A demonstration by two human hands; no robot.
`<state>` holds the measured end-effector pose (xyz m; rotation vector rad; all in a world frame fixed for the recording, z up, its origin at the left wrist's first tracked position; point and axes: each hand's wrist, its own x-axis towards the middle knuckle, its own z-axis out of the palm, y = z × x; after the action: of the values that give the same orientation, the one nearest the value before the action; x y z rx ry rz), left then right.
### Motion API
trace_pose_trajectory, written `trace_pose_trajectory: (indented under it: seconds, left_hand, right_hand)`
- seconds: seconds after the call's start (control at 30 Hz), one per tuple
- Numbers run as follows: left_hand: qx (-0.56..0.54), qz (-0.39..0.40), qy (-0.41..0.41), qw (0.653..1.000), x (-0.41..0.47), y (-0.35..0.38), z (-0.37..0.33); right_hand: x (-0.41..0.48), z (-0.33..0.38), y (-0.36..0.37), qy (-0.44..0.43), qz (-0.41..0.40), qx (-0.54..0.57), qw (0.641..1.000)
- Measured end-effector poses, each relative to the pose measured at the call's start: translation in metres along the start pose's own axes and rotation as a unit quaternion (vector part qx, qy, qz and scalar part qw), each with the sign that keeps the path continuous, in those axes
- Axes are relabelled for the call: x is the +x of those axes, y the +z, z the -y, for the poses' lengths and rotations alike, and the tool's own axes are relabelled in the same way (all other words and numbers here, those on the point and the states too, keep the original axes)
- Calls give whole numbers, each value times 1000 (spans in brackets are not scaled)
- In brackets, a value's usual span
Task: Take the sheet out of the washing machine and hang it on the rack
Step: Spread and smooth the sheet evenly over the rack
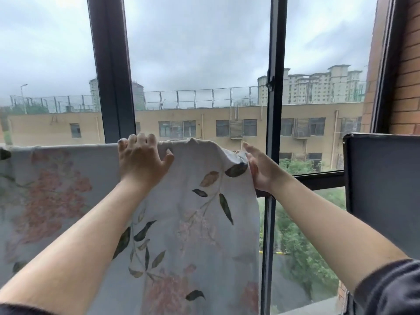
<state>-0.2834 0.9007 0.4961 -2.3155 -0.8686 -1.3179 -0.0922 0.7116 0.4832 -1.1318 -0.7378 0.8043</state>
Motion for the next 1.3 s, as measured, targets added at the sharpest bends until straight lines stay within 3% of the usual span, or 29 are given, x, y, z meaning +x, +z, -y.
trace_pose_trajectory:
  seconds: [0.13, 0.27, 0.37, 0.43, 0.5, 0.57, 0.67, 0.77, 0.9, 1.1, 1.23, 1.3]
  left_hand:
    - [-2, -5, 0, 1000, -2, 1, -5]
    - [-4, -11, 12, 1000, -1, 3, -1]
    - [4, -12, 30, 999, 2, 5, 2]
    - [1, -9, 30, 999, 3, 6, 3]
    - [0, -4, 43, 999, 3, 7, 5]
    - [-1, -11, 56, 998, 4, 10, 9]
    - [-3, -24, 71, 997, 3, 12, 15]
    - [-2, -42, 90, 995, 5, 13, 21]
    - [-13, -45, 107, 993, 7, 7, 19]
    - [-56, -29, 121, 991, 16, 4, -1]
    - [-154, -46, 107, 981, 21, 3, -22]
    - [-173, -52, 83, 980, 25, 1, -37]
  right_hand:
    - [6, 19, 14, 12, -65, -104, 992]
    - [8, 47, -1, -192, -233, -57, 951]
    - [13, 48, -14, -243, -309, -65, 917]
    - [19, 35, -18, -142, -291, -67, 944]
    - [15, 20, -19, 23, -201, -142, 969]
    - [8, 13, -16, 89, -115, -159, 977]
    - [12, 22, -7, -2, -153, -102, 983]
    - [18, 37, -5, -130, -254, -50, 957]
    - [16, 51, -5, -218, -303, -75, 925]
    - [11, 71, -24, -159, -356, -123, 912]
    - [-8, 81, -54, -37, -257, -205, 944]
    - [-19, 90, -69, 28, -201, -273, 940]
